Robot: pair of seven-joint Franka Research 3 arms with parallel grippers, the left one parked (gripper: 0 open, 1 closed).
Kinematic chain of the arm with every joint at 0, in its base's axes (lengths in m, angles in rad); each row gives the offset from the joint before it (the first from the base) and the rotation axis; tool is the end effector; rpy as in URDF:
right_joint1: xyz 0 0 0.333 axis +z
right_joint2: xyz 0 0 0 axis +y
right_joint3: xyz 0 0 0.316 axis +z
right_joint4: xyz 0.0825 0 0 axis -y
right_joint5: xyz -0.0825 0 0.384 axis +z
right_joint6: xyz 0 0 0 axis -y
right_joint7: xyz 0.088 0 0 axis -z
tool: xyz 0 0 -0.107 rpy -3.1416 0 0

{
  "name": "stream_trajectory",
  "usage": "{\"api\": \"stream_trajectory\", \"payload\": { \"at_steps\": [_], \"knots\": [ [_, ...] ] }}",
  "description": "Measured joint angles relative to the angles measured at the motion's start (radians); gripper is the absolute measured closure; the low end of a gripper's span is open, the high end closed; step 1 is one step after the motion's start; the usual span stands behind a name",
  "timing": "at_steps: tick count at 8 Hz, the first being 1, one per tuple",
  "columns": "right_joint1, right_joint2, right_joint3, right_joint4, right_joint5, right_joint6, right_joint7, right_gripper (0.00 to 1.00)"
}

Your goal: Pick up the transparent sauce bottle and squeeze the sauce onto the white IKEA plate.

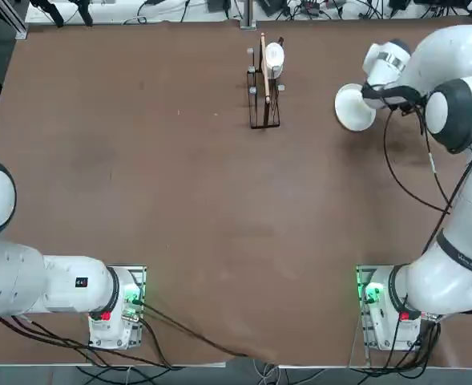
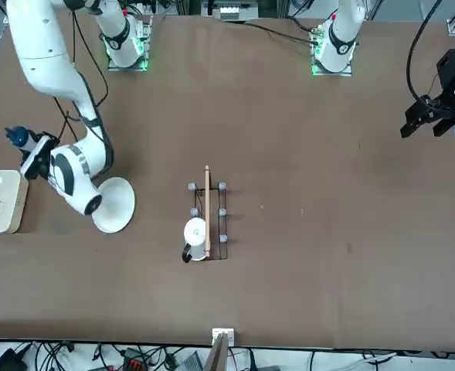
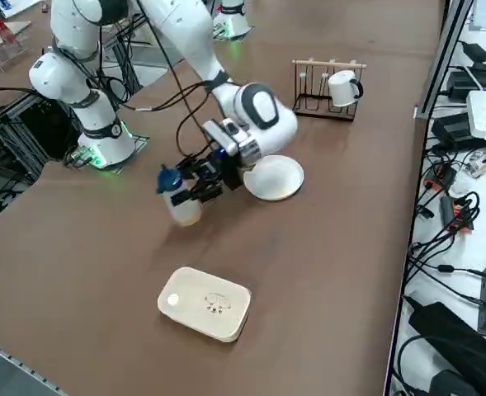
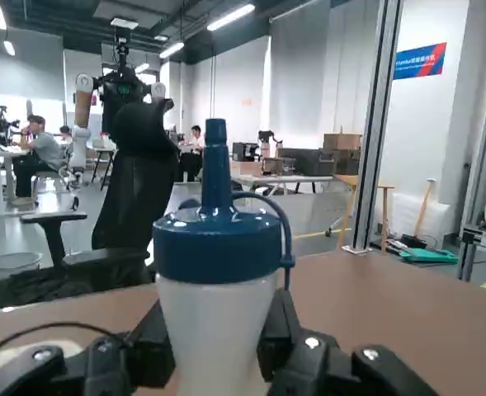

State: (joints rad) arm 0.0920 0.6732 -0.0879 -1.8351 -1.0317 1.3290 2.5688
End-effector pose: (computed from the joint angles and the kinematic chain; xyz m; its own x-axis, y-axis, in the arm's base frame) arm 0.5418 -0.1028 0.1888 -0.0254 -0.0516 0.9983 -0.8515 0.5243 0.0054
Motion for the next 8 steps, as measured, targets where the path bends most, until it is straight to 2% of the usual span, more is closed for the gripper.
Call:
{"api": "stream_trajectory", "payload": {
  "at_steps": [2,4,8],
  "knots": [
    [-0.052,-0.025,-0.001,-0.131,-0.066,0.051,0.124,0.52],
    [-0.093,-0.041,-0.001,-0.217,-0.094,0.097,0.152,0.54],
    [-0.104,-0.056,0.000,-0.306,-0.098,0.172,0.176,0.54]
  ]
}}
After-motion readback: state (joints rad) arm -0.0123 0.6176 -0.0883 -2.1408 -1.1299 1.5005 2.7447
